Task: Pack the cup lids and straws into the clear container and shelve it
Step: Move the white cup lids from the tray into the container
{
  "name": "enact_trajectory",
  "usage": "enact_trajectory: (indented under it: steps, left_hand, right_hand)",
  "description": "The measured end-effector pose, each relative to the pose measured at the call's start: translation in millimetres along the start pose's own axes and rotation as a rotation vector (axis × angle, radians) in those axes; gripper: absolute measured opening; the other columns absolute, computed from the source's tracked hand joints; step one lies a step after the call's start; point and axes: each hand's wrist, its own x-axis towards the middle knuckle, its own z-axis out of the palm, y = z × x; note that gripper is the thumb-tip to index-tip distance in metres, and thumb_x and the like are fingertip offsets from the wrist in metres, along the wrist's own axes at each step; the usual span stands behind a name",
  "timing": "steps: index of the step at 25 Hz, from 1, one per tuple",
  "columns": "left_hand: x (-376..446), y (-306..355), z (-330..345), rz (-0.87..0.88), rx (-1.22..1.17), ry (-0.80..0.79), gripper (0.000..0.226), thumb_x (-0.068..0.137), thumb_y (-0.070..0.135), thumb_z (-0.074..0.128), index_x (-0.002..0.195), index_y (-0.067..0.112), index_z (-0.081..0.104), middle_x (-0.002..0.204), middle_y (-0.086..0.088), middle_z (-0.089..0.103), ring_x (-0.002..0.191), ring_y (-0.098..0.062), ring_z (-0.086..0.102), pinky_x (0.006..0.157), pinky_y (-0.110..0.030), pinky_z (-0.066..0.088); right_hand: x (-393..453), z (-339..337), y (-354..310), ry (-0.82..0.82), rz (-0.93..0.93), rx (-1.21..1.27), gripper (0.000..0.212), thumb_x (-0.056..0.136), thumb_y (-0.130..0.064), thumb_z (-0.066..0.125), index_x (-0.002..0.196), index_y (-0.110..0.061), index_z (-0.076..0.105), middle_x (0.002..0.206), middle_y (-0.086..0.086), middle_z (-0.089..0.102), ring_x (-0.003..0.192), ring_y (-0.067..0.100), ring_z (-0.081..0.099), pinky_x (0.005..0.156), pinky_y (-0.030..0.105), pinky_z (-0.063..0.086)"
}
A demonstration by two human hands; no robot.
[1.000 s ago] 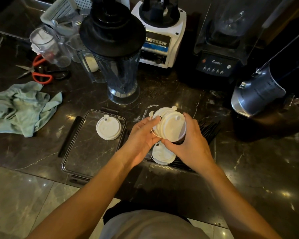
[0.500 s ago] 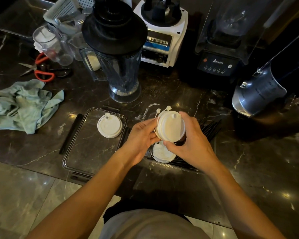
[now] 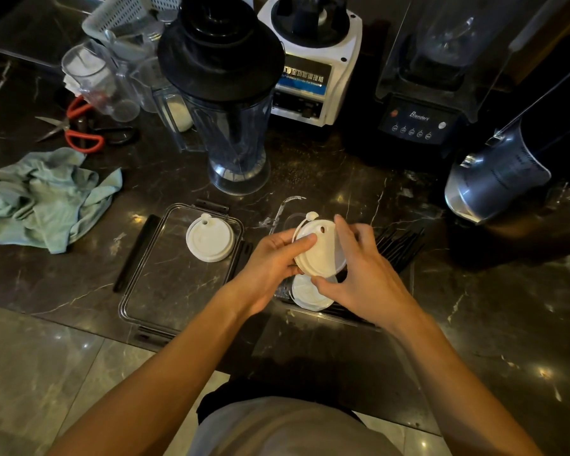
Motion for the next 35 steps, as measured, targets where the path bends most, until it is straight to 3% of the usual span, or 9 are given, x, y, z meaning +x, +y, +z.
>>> enact_trajectory:
  steps: [3, 5, 9, 12, 19, 25, 29, 32, 35]
  left_hand:
    - [2.5, 1.9, -6.3, 0.010, 0.020, -0.025, 0.033, 0.104, 0.020, 0.058, 0.132, 0.007, 0.067, 0.126, -0.020, 0.073, 0.123, -0.040, 0.066, 0.110, -0.054, 0.049]
    - [3.9, 4.0, -13.3, 0.022, 0.008, -0.043, 0.034, 0.105, 0.018, 0.055, 0.135, 0.006, 0.065, 0.129, -0.020, 0.071, 0.124, -0.038, 0.065, 0.108, -0.051, 0.050]
    - [1.5, 10.2, -32.0, 0.058, -0.059, -0.039, 0.036, 0.104, 0.017, 0.053, 0.137, 0.005, 0.063, 0.133, -0.018, 0.069, 0.124, -0.033, 0.065, 0.102, -0.041, 0.055]
    - [-4.4, 15.4, -46.9, 0.089, -0.117, 0.030, 0.037, 0.102, 0.018, 0.056, 0.135, 0.005, 0.065, 0.131, -0.015, 0.071, 0.123, -0.031, 0.067, 0.100, -0.038, 0.057]
    - [-26.5, 17.4, -103.0, 0.063, -0.329, 0.401, 0.025, 0.094, 0.007, 0.069, 0.114, -0.006, 0.070, 0.111, -0.018, 0.077, 0.099, -0.026, 0.076, 0.084, -0.032, 0.064]
    - [-19.9, 0.3, -151.9, 0.046, -0.003, 0.762, 0.018, 0.088, 0.022, 0.080, 0.102, 0.012, 0.081, 0.103, -0.007, 0.080, 0.101, -0.025, 0.075, 0.093, -0.047, 0.061]
    - [-8.9, -7.2, -169.4, 0.015, 0.171, 0.800, 0.013, 0.089, 0.025, 0.080, 0.099, 0.018, 0.079, 0.094, -0.005, 0.078, 0.090, -0.020, 0.074, 0.079, -0.033, 0.062]
    - [0.1, -13.9, -178.1, -0.036, 0.309, 0.797, 0.019, 0.088, 0.029, 0.080, 0.102, 0.018, 0.075, 0.084, 0.002, 0.073, 0.076, -0.011, 0.068, 0.059, -0.014, 0.047]
    - [5.6, -19.2, -182.7, -0.096, 0.321, 0.776, 0.022, 0.086, 0.032, 0.082, 0.102, 0.019, 0.075, 0.084, 0.003, 0.073, 0.073, -0.009, 0.067, 0.059, -0.017, 0.045]
  right_hand:
    - [2.6, -0.2, 0.9, -0.049, 0.024, 0.073, 0.107, 0.084, -0.053, 0.078, 0.164, -0.029, 0.010, 0.147, -0.006, 0.024, 0.120, 0.014, 0.051, 0.093, 0.030, 0.052]
    - [5.5, -0.1, 0.5, -0.081, 0.046, 0.296, 0.094, 0.089, -0.056, 0.070, 0.164, -0.032, 0.018, 0.141, -0.010, 0.031, 0.120, 0.007, 0.048, 0.095, 0.023, 0.049]
    - [23.7, 1.5, -5.0, 0.025, 0.165, 0.753, 0.032, 0.106, -0.031, 0.055, 0.136, -0.023, 0.062, 0.114, 0.004, 0.062, 0.073, 0.008, 0.064, 0.056, 0.022, 0.055]
    - [43.1, 2.5, -20.0, -0.029, 0.220, 0.922, 0.015, 0.105, -0.021, 0.059, 0.112, -0.016, 0.071, 0.088, 0.009, 0.064, 0.068, 0.014, 0.060, 0.053, 0.026, 0.055]
    - [98.8, 28.9, -72.0, -0.129, 0.161, 0.848, 0.015, 0.101, -0.024, 0.066, 0.106, -0.013, 0.074, 0.075, 0.010, 0.066, 0.064, 0.013, 0.064, 0.060, 0.032, 0.060]
    - [141.8, 77.4, -109.2, -0.187, 0.221, 0.686, 0.019, 0.101, -0.023, 0.065, 0.112, -0.009, 0.070, 0.090, 0.007, 0.072, 0.068, 0.009, 0.068, 0.058, 0.025, 0.060]
    - [158.1, 99.7, -115.7, -0.148, 0.244, 0.570, 0.012, 0.100, -0.024, 0.064, 0.102, -0.013, 0.068, 0.088, 0.003, 0.069, 0.074, 0.012, 0.068, 0.059, 0.027, 0.062]
    - [161.3, 111.2, -112.7, -0.162, 0.273, 0.475, 0.009, 0.100, -0.025, 0.063, 0.096, -0.017, 0.067, 0.092, 0.001, 0.069, 0.080, 0.014, 0.070, 0.062, 0.030, 0.064]
    - [159.4, 116.9, -108.5, -0.170, 0.281, 0.409, 0.016, 0.101, -0.024, 0.062, 0.086, -0.029, 0.060, 0.093, 0.000, 0.069, 0.081, 0.018, 0.072, 0.063, 0.034, 0.065]
